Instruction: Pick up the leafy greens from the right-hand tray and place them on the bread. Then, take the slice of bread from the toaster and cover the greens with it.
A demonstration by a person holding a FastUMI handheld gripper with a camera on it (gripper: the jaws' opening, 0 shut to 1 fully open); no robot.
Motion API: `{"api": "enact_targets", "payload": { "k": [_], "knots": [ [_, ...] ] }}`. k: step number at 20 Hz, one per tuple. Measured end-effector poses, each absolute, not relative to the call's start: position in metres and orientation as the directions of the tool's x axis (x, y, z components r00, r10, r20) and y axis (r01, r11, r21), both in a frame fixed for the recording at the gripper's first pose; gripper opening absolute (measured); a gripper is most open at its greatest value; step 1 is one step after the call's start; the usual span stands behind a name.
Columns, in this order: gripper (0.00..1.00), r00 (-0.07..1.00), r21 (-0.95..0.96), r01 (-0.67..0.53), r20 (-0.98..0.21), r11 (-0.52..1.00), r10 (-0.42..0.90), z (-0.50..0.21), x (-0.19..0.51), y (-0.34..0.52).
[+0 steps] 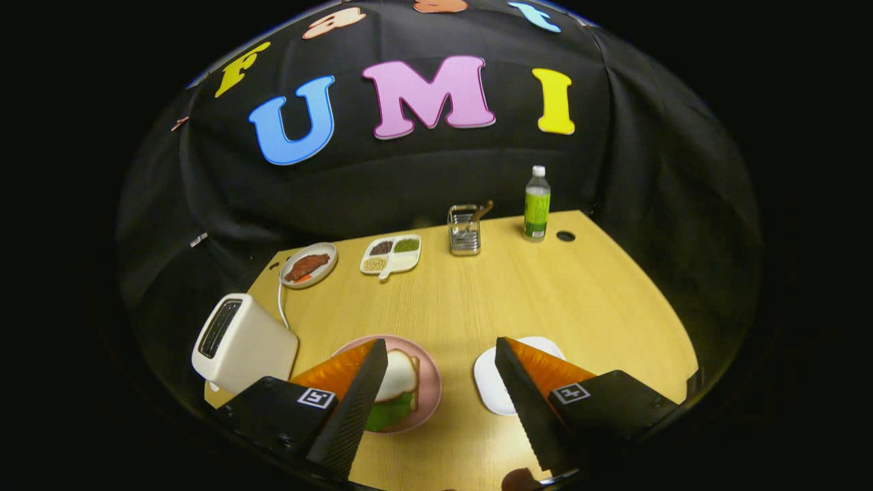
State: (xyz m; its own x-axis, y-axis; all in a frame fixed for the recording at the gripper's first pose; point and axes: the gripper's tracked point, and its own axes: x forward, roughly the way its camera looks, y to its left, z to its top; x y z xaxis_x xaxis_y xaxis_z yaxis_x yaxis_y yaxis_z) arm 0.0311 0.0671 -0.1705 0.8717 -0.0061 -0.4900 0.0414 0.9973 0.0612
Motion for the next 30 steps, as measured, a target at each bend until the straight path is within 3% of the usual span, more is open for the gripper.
{"api": "enact_targets", "payload": {
  "k": [6, 14, 30],
  "knots": [
    [0.98, 0.967, -0.005, 0.019, -0.255, 1.000, -0.019, -0.047, 0.010, 0.069],
    [0.98, 0.997, -0.025, -0.008, -0.076, 1.000, 0.006, 0.030, -0.039, 0.076],
    [0.98, 0.996, 0.013, -0.018, -0.083, 1.000, 0.019, 0.036, -0.046, 0.060]
  ]
}}
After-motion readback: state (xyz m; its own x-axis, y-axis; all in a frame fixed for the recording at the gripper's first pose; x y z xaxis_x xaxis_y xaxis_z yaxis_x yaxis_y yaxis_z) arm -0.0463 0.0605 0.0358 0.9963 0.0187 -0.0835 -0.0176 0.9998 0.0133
